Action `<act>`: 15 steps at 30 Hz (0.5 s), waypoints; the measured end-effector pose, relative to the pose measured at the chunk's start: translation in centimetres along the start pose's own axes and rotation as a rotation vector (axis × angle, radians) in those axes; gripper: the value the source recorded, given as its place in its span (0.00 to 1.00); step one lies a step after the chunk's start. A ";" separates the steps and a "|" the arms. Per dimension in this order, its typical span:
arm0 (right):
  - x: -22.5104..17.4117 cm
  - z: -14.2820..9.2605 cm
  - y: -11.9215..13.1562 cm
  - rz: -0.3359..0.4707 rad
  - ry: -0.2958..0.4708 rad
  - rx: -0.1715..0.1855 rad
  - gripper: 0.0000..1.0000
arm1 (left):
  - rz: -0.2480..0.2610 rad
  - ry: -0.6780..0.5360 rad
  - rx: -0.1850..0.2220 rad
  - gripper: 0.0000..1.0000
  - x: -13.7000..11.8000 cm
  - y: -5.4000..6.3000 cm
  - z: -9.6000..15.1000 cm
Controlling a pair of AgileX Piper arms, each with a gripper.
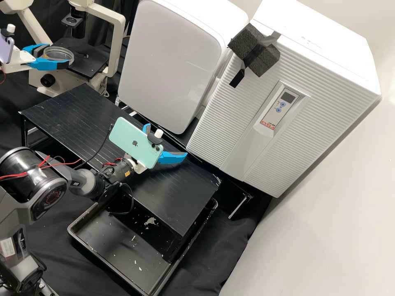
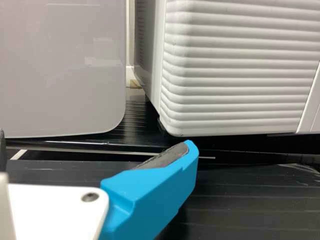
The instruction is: Place the petri dish on the microscope
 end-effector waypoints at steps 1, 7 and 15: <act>0.0 0.0 0.0 0.000 0.000 0.000 1.00 | -0.003 0.005 0.004 0.00 0.4 0.0 -0.1; 0.0 0.0 0.0 0.000 0.000 0.000 1.00 | -0.006 0.019 0.035 0.00 2.9 0.5 -0.1; 0.0 0.0 0.0 0.000 0.000 0.000 1.00 | -0.009 0.025 0.080 0.00 5.1 1.0 -0.1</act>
